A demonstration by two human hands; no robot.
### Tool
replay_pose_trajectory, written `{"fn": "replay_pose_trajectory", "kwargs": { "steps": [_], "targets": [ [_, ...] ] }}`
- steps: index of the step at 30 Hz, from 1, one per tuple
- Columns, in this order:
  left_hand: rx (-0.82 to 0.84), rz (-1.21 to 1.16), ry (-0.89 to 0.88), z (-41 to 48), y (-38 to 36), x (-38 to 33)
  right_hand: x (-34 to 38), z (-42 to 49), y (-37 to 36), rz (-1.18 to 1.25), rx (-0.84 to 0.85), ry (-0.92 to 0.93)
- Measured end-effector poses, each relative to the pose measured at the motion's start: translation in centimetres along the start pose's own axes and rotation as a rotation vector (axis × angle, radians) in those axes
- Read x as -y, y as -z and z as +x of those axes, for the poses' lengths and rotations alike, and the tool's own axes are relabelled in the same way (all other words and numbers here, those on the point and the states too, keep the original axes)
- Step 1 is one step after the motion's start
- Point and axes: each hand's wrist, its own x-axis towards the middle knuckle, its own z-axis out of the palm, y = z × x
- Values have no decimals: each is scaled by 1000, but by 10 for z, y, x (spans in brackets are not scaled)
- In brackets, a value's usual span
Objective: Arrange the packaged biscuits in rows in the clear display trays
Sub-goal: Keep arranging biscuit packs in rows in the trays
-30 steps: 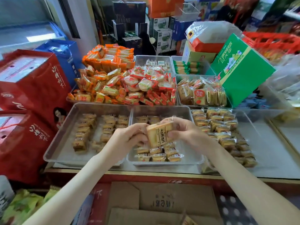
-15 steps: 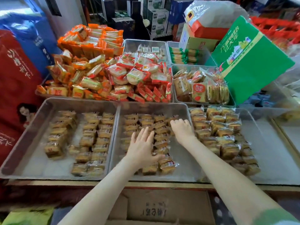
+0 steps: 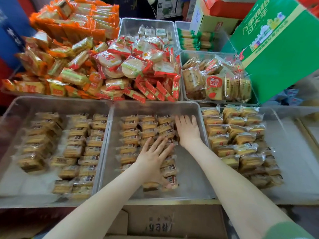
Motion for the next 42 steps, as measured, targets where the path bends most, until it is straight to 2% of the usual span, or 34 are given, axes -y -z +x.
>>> {"fn": "replay_pose_trajectory", "kwargs": {
  "steps": [5,9,12,14,16,18,21,23,26,28,34,38,40,42],
  "targets": [
    [-34,-31,-11,6,-3,0,4,7,2,74,34,-137],
    [-136,-136,-6,-25,11,18,-4,1,17,214,80,-158],
    [-414,-176,145,-90,9,73,-5,-17,58,297,79,-147],
    [-573,-178,349,-144,-8,120,18,-31,93,382,-51,-125],
    [-590,-146,553,-196,-33,167,69,-43,125,521,-189,10],
    [-537,-151,711,-236,-53,200,138,-54,147,605,-282,258],
    [-584,-261,846,-264,-68,223,250,-58,163,600,-255,590],
    [-608,-273,856,-267,-71,227,314,-48,166,503,-225,686],
    [-594,-215,828,-265,-75,228,375,-31,163,428,-124,690],
    [-608,-214,823,-267,-79,231,395,-26,157,334,-171,685],
    [-622,-264,796,-269,-81,236,405,-29,152,368,-242,627],
    [-671,-343,754,-272,-82,238,396,-38,151,330,-221,731],
    [-728,-417,722,-275,-81,239,380,-44,157,337,-296,771],
    [-794,-471,684,-279,-82,240,357,-52,163,356,-481,832]
  ]
}}
